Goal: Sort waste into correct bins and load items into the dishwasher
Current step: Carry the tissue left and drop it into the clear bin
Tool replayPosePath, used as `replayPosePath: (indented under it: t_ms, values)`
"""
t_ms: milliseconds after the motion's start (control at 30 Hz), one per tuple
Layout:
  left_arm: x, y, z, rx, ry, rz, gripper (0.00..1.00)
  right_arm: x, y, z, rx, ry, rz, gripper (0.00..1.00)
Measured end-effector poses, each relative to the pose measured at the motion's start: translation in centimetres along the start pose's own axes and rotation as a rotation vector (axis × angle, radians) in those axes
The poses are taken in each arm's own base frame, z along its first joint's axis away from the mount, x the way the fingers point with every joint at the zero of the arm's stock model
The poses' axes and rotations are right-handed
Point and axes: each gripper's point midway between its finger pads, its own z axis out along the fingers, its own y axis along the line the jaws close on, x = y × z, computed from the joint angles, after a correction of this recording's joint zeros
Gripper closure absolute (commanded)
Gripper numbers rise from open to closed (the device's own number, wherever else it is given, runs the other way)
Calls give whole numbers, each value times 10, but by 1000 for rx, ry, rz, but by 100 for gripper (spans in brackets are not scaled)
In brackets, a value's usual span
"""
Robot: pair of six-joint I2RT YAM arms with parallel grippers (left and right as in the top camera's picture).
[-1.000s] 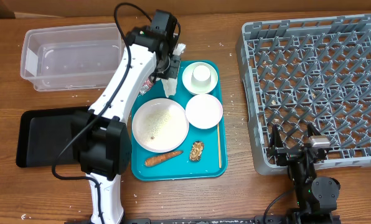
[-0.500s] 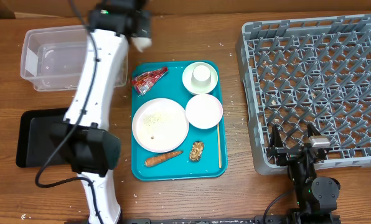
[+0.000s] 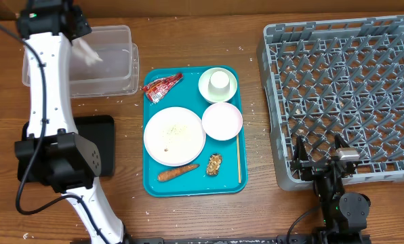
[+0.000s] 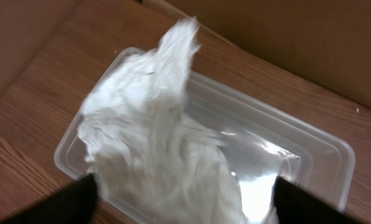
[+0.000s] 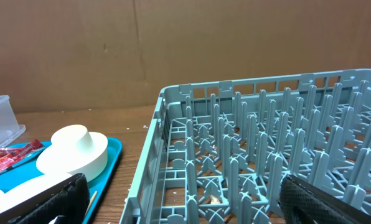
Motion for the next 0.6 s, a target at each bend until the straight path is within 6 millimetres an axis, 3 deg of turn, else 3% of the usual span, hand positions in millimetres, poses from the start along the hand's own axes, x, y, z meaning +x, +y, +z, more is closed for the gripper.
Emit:
replayPosePath:
  t_ms: [100, 200, 400, 600]
  values:
    - [8, 1, 4, 44, 49, -11, 0, 0, 0, 0, 0, 0, 0, 0]
    - [21, -10, 4, 115, 110, -4, 0, 0, 0, 0, 0, 0, -1, 0]
    - [50, -47, -8, 306, 228, 65, 0, 0, 0, 0, 0, 0, 0, 0]
    - [93, -94, -36, 460, 356, 212, 0, 0, 0, 0, 0, 0, 0, 0]
